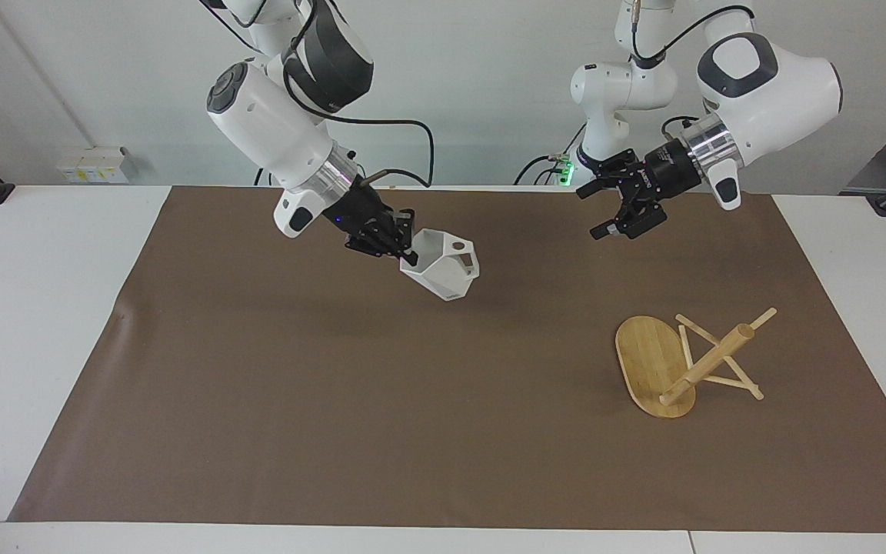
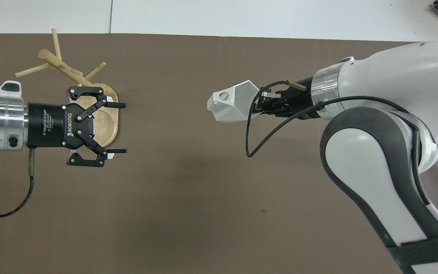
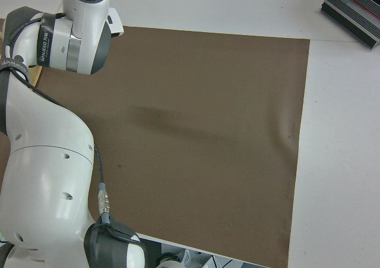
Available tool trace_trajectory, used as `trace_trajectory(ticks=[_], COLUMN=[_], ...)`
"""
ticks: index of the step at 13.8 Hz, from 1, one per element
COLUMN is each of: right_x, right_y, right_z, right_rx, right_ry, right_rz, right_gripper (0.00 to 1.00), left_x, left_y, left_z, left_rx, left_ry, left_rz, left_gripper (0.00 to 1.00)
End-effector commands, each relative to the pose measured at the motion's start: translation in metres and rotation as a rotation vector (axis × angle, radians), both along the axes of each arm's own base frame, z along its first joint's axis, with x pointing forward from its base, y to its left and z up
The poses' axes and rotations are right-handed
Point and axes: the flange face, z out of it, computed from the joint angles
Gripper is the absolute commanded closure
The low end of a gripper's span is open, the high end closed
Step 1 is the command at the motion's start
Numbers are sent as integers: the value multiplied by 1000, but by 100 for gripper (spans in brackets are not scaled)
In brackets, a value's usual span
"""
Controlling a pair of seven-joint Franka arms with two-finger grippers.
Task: Hang cup on rack
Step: 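Lift the mug with the right gripper while the left gripper approaches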
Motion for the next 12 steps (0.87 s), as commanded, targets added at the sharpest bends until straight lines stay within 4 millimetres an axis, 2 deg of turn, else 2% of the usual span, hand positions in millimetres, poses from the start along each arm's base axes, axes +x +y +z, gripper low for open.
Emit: trace_trajectory(ticks=[1,3,5,7,10,12], right_x=[-10,-12,-17,-24,-35,-37], right_y=[19,26,41,62,89,92], right_z=[9,12,14,16,18,19], right_rx=[68,115,143,151,163,163], right_ry=[16,36,38,32,16,16], right_rz=[-4,-25,-23,-31,-56,-53], right_gripper=[100,100,100,100,100,100], left_x=[14,21,17,13,12,9], left_y=[-8,-10,-43,-62,-68,-76], left_z=[-26,-35,-37,-36,-35,-36], left_rx=[-40,-69,-67,-61,-74,-72], left_ry=[58,73,61,54,66,68], left_rz=[57,81,91,87,102,89], left_gripper=[0,0,0,0,0,0])
